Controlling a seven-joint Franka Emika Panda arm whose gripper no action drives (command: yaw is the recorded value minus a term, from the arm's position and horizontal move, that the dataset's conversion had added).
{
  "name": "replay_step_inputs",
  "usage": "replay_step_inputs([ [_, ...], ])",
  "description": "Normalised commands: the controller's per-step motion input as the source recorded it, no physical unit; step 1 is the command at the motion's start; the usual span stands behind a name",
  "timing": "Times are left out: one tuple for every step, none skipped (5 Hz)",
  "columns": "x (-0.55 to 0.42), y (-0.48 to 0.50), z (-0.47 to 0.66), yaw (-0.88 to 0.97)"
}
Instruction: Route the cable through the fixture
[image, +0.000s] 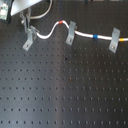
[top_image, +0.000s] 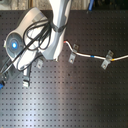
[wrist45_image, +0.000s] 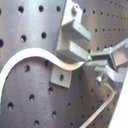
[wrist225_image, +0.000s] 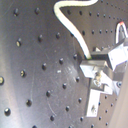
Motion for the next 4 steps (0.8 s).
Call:
replay_step_inputs([
  [0.149,-0.249,-0.40,-0.10],
  [0.088,-0.251,-0.42,-0.09],
  [-0.160,-0.118,-0.25,-0.11],
  [-0.138,-0.108,-0.21,0.00],
])
